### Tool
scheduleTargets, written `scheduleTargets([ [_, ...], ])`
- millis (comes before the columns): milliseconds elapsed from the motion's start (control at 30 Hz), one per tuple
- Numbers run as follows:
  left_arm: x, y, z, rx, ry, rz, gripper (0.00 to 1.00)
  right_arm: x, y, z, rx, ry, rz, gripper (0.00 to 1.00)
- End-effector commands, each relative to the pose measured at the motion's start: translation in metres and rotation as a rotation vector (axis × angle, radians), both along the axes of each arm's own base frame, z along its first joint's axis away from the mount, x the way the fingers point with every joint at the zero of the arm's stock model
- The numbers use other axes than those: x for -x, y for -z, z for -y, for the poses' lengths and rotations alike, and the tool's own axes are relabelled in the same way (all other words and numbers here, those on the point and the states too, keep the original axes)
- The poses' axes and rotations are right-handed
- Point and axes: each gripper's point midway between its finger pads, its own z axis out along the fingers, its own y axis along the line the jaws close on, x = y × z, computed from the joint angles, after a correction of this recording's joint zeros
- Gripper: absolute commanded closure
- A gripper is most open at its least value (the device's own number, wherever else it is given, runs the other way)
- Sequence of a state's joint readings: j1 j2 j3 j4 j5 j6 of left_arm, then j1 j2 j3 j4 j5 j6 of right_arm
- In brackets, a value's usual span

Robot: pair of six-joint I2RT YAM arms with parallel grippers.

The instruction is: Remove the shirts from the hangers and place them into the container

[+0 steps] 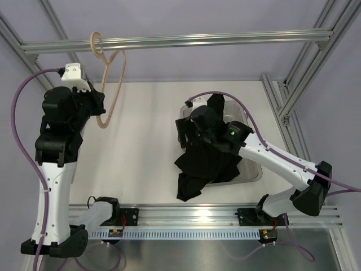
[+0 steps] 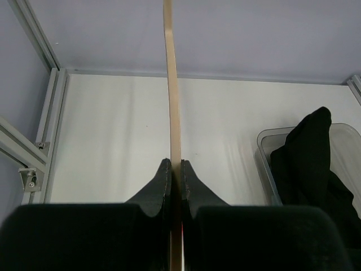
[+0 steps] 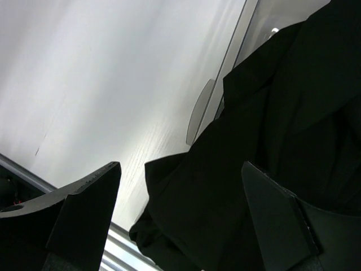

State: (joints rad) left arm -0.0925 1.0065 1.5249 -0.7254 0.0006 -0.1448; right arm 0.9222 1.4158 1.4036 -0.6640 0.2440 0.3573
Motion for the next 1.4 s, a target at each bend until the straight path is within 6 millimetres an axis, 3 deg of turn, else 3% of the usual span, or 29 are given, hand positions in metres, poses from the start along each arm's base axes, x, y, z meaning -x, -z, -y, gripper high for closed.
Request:
scheduleTargets([
  [0,-0.018,-0.038,-0.007,-0.018,-0.037,0.135,1.00,0.017,0.000,-0.011,-0.002,-0.053,0.008,0.02],
  [100,-0.018,-0.042,-0.004,-0.013,-0.024,0.152,1.00,0.028,0.006,-0.014,-0.008,-0.080,0.003,0.01],
  [233,-0.012,-0.065,-0.001,0.006,-0.009,0.201,1.00,0.035,0.017,-0.015,-0.010,-0.089,-0.024,0.01],
  [367,-0.028,-0.054,-0.006,-0.020,-0.038,0.132,1.00,0.045,0.018,-0.020,-0.005,-0.112,-0.033,0.01],
  [633,-0.031,-0.016,-0.011,-0.016,-0.077,0.052,1.00,0.074,0.020,-0.029,0.036,-0.159,-0.041,0.00],
  [833,-0.024,0.010,-0.017,-0.021,-0.105,0.003,1.00,0.108,0.050,-0.030,0.107,-0.170,-0.071,0.01],
  [900,-0.021,0.015,-0.021,-0.024,-0.128,-0.005,0.94,0.114,0.059,-0.028,0.098,-0.131,-0.100,0.01],
  [933,-0.021,0.020,-0.021,-0.026,-0.131,-0.014,0.84,0.121,0.064,-0.028,0.103,-0.124,-0.101,0.00],
  [1000,-0.017,0.020,-0.023,-0.025,-0.140,-0.010,0.77,0.125,0.075,-0.022,0.122,-0.061,-0.082,0.01],
  [1033,-0.017,0.021,-0.023,-0.026,-0.138,-0.007,0.67,0.136,0.081,-0.024,0.138,-0.065,-0.072,0.01],
  [1067,-0.016,0.020,-0.023,-0.023,-0.136,-0.002,0.64,0.140,0.085,-0.025,0.150,-0.051,-0.068,0.01],
  [1133,-0.015,0.020,-0.021,-0.017,-0.129,-0.006,0.62,0.144,0.094,-0.026,0.205,0.014,-0.035,0.02],
  [1167,-0.015,0.019,-0.019,-0.013,-0.119,-0.001,0.60,0.159,0.096,-0.031,0.226,0.000,-0.015,0.02],
  [1200,-0.015,0.017,-0.018,-0.007,-0.116,0.001,0.57,0.158,0.111,-0.025,0.301,0.061,0.024,0.02],
  [1233,-0.014,0.016,-0.018,-0.005,-0.113,0.004,0.54,0.166,0.108,-0.032,0.299,0.069,0.046,0.01],
  [1267,-0.012,0.013,-0.017,0.001,-0.111,0.012,0.50,0.165,0.123,-0.027,0.359,0.131,0.069,0.01],
  [1367,-0.008,0.007,-0.015,0.011,-0.100,0.028,0.43,0.177,0.127,-0.036,0.359,0.170,0.111,0.02],
])
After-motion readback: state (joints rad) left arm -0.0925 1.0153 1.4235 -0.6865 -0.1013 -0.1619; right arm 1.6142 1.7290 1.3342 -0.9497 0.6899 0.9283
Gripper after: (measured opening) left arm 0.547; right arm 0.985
